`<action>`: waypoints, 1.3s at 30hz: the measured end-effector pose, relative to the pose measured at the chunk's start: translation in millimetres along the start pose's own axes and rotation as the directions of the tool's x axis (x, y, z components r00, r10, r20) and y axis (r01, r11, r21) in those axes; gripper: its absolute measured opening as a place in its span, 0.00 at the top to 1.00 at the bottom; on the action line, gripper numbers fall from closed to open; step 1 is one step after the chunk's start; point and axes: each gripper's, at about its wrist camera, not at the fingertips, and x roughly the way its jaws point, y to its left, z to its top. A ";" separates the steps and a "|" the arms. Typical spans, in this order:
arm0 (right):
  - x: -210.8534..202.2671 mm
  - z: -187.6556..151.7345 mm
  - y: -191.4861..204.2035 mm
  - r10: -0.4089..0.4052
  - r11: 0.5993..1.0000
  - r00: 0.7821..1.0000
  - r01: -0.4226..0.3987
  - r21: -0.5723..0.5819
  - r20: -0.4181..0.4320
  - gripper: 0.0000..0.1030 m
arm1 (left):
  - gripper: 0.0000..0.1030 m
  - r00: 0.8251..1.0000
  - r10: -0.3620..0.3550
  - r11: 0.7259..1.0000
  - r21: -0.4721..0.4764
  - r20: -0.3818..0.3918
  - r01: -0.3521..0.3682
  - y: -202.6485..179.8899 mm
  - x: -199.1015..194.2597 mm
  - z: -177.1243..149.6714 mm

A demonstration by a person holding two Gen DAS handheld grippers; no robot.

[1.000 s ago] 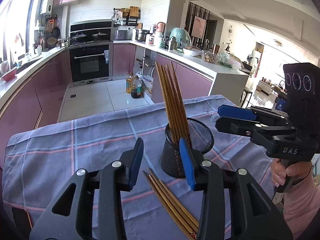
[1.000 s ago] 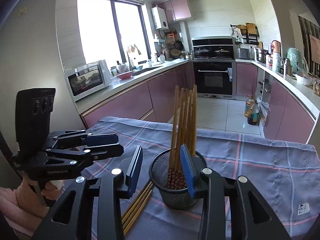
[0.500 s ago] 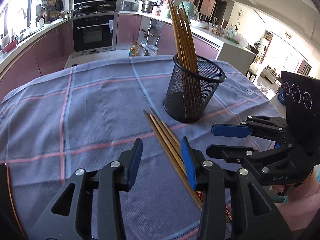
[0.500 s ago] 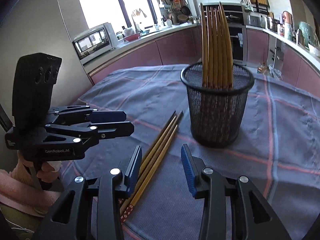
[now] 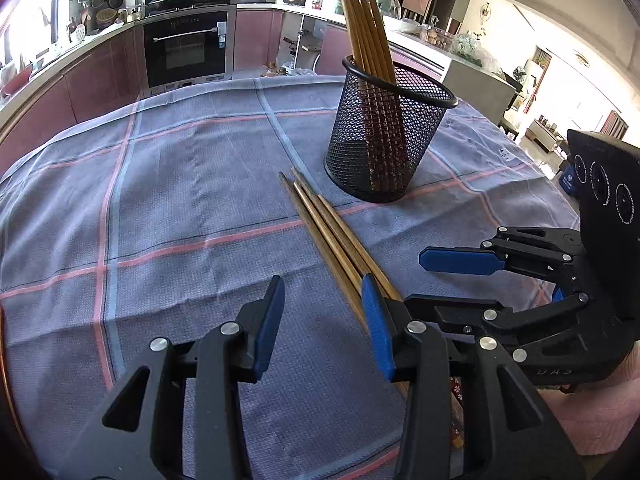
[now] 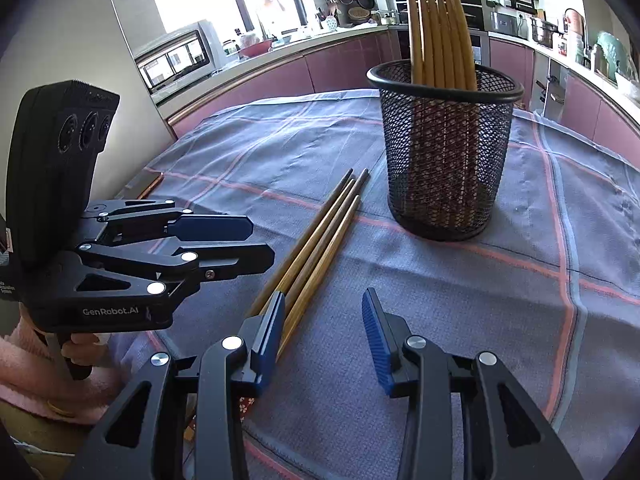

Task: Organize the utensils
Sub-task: 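Move both open grippers back over the remaining chopsticks, then grasp a chopstick with the left gripper while the right gripper grasps another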

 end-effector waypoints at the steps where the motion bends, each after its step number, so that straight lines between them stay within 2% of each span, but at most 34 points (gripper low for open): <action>1: 1.4 0.5 0.4 -0.004 1.000 1.000 0.004 -0.004 -0.002 0.63 | 0.61 1.000 0.002 1.000 0.001 -0.002 -0.002 -0.5 1.1 -0.4; 8: 4.5 2.7 3.8 -0.037 0.999 0.999 0.037 -0.026 -0.007 0.63 | 0.61 1.000 0.007 1.000 0.005 -0.010 -0.007 -1.9 3.7 -3.1; 13: 6.0 4.4 0.0 -0.052 0.998 0.999 0.052 -0.018 -0.010 0.72 | 0.61 1.000 0.009 1.000 0.005 -0.017 -0.009 -1.2 7.1 -4.7; 21: 10.4 10.1 -4.4 -0.058 0.998 0.998 0.058 0.004 -0.006 0.81 | 0.61 1.000 0.019 1.000 0.017 -0.016 -0.019 -3.1 11.2 -3.5; 31: 14.5 14.0 -4.4 -0.053 0.998 0.999 0.053 0.020 -0.001 0.82 | 0.61 0.999 0.035 0.999 0.030 -0.014 -0.035 -3.6 16.7 -0.6; 39: 15.8 15.1 -5.9 -0.056 0.998 0.998 0.056 0.026 0.000 0.83 | 0.71 0.999 0.033 0.999 0.041 -0.018 -0.032 -4.7 16.5 -2.8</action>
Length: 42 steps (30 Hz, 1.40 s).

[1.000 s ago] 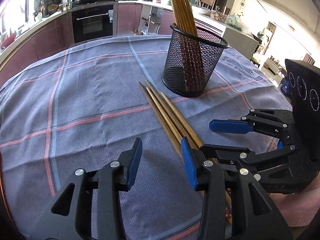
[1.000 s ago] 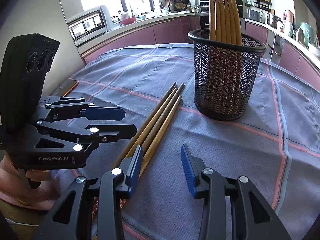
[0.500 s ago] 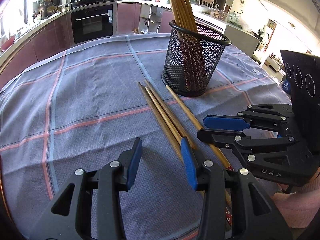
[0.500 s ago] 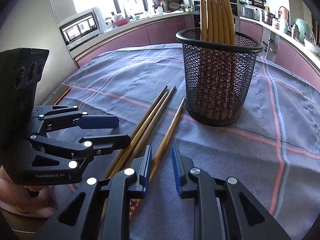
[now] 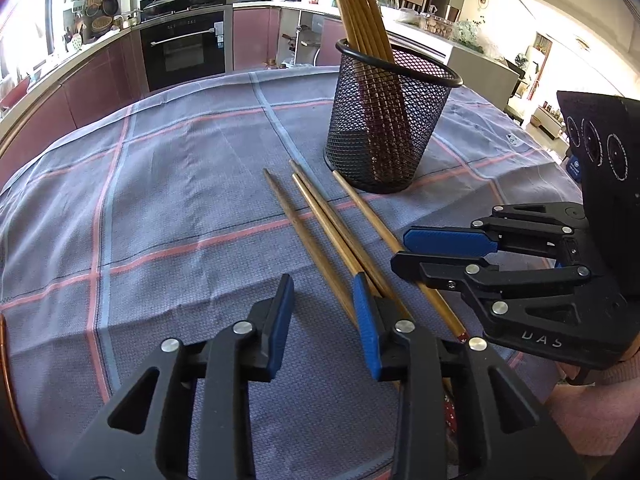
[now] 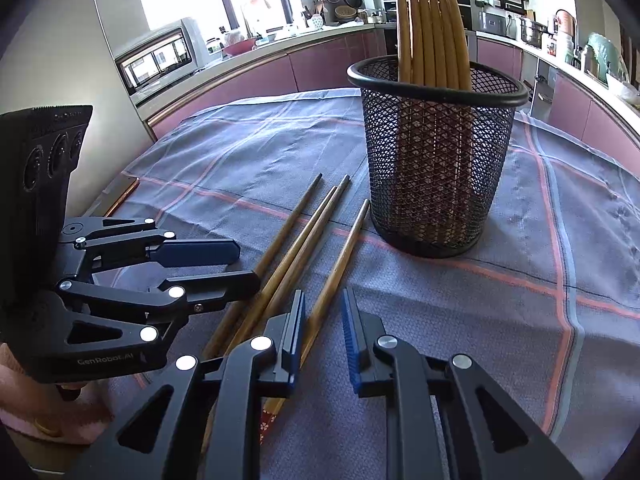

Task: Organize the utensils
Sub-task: 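Grasp a chopstick with the left gripper while the right gripper grasps another, then lift the left gripper's chopstick upright over the mesh cup while the right gripper lifts its own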

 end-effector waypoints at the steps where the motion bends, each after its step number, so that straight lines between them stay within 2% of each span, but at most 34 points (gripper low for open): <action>1: 0.8 0.5 0.0 -0.001 1.000 1.000 0.001 0.002 0.001 0.83 | 0.71 1.000 0.000 1.000 0.001 0.000 0.000 -0.5 0.4 0.1; 6: 2.1 1.3 1.3 -0.009 1.000 1.000 0.009 0.005 0.007 0.83 | 0.80 1.000 0.003 1.000 0.002 -0.001 -0.003 -1.9 3.2 1.0; 10: 1.1 -0.5 -1.8 0.000 0.999 1.000 -0.001 0.034 0.011 0.88 | 0.85 1.000 0.008 1.000 -0.007 -0.002 -0.008 0.0 4.0 1.3; 16: -0.5 -1.2 -7.5 0.019 0.997 1.000 -0.020 0.069 0.017 0.94 | 0.86 1.000 0.017 1.000 -0.021 0.004 -0.016 1.1 4.0 1.0; 24: -11.0 -1.4 -15.9 0.051 0.993 0.997 -0.056 0.102 0.050 0.95 | 0.92 0.999 0.033 0.997 -0.067 0.013 -0.032 8.3 -1.0 -1.7; 32: -11.6 1.0 -8.1 0.090 0.994 0.995 -0.093 0.063 0.047 0.95 | 0.93 0.999 0.007 0.999 -0.050 0.034 -0.006 4.0 -11.8 -6.4; 39: -4.4 0.7 -4.3 0.096 0.993 0.995 -0.097 0.061 0.018 0.94 | 0.92 1.000 -0.017 0.999 -0.032 0.008 0.017 0.2 -7.5 -9.1; 42: -0.6 0.2 -4.7 0.084 0.995 0.996 -0.084 0.054 -0.002 0.92 | 0.86 1.000 -0.006 1.000 -0.031 0.000 0.006 1.6 -3.8 -7.3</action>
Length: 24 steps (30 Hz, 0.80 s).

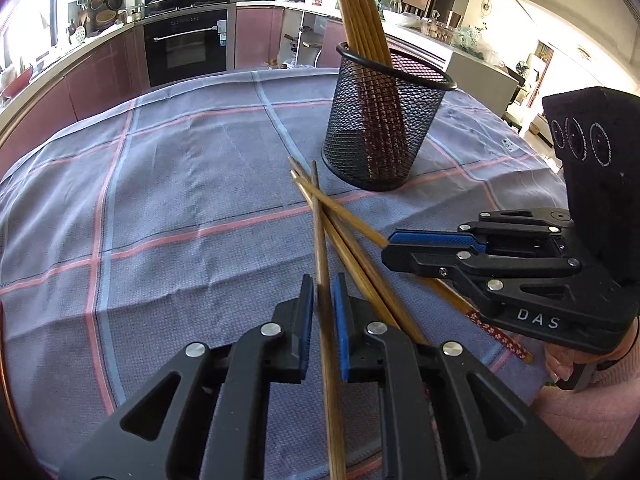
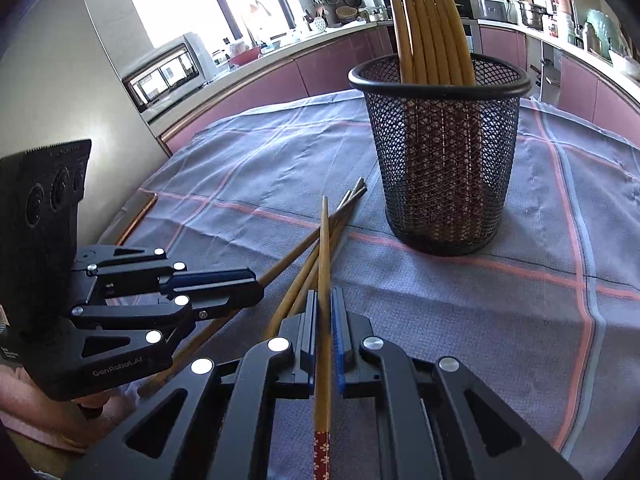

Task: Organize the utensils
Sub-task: 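Lift the left gripper's chopstick upright over the mesh cup while the right gripper lifts its own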

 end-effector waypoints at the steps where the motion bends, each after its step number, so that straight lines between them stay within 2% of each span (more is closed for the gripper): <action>1: 1.4 -0.2 -0.5 0.001 1.000 1.000 -0.001 0.001 -0.005 0.92 | 0.85 1.000 0.004 1.000 -0.001 -0.006 -0.004 0.7 2.0 0.3; 8: 2.8 0.1 -0.3 -0.003 1.000 1.000 0.003 -0.008 -0.004 0.94 | 0.84 1.000 -0.003 1.000 0.003 -0.017 0.003 2.9 10.1 8.5; 11: -1.3 1.0 -0.3 0.005 1.000 1.000 -0.005 -0.013 0.009 0.94 | 0.92 1.000 0.012 1.000 -0.009 -0.014 -0.012 2.0 11.1 11.5; 13: -6.4 1.8 -0.3 0.011 1.000 1.000 -0.011 -0.014 0.024 0.94 | 0.92 1.000 0.009 1.000 -0.012 -0.009 -0.009 1.5 10.2 12.0; 24: -41.0 10.8 0.2 0.042 0.999 0.991 -0.040 -0.022 0.123 0.94 | 0.92 0.997 -0.030 0.999 -0.034 0.066 0.032 5.6 -18.4 17.9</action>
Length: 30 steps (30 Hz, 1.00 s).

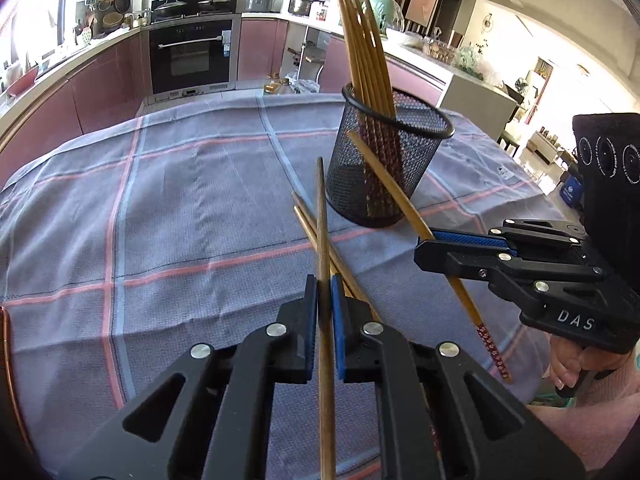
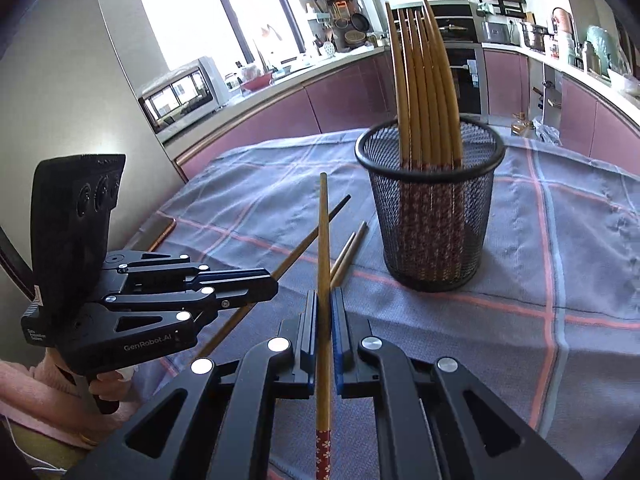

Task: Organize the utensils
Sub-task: 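Lift the left gripper's chopstick upright over the mesh cup while the right gripper lifts its own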

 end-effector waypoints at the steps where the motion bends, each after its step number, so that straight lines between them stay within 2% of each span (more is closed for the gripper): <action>1: -2.7 1.3 0.2 0.001 1.000 1.000 -0.001 -0.002 0.009 0.94 | 0.93 1.000 -0.009 1.000 -0.002 0.006 0.009 0.4 -2.8 1.2; 13: -29.1 14.2 -4.0 0.004 1.000 0.996 -0.004 0.002 0.090 0.94 | 0.93 0.993 -0.081 0.996 -0.016 0.080 0.082 3.5 -39.1 13.7; 30: -48.9 23.9 -8.7 0.007 1.000 0.988 -0.008 0.009 0.152 0.94 | 0.93 0.983 -0.120 0.992 -0.012 0.140 0.123 0.5 -67.4 25.2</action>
